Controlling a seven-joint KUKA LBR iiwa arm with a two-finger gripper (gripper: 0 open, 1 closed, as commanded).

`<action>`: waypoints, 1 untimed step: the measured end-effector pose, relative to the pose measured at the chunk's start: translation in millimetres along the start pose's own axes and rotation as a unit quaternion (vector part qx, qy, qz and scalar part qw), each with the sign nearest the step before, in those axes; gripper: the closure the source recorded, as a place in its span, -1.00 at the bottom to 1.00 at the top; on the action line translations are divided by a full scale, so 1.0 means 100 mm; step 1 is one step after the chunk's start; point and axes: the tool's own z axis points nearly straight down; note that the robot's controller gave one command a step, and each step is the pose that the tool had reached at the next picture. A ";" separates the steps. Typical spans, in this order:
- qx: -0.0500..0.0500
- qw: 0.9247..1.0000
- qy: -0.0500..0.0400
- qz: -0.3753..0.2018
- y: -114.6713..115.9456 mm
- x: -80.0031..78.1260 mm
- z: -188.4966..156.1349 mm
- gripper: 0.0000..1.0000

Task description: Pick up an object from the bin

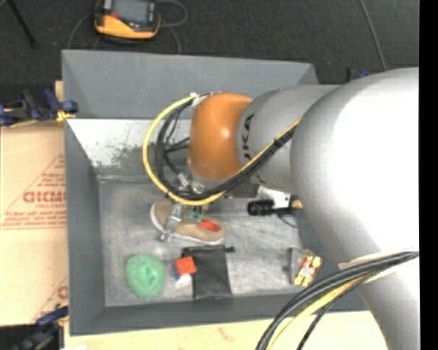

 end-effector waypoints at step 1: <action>0.000 1.000 0.000 0.000 0.00 0.00 0.00 1.00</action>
Offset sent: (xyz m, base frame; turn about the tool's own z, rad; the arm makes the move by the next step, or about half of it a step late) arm 0.0068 -0.0015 0.1171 -0.0213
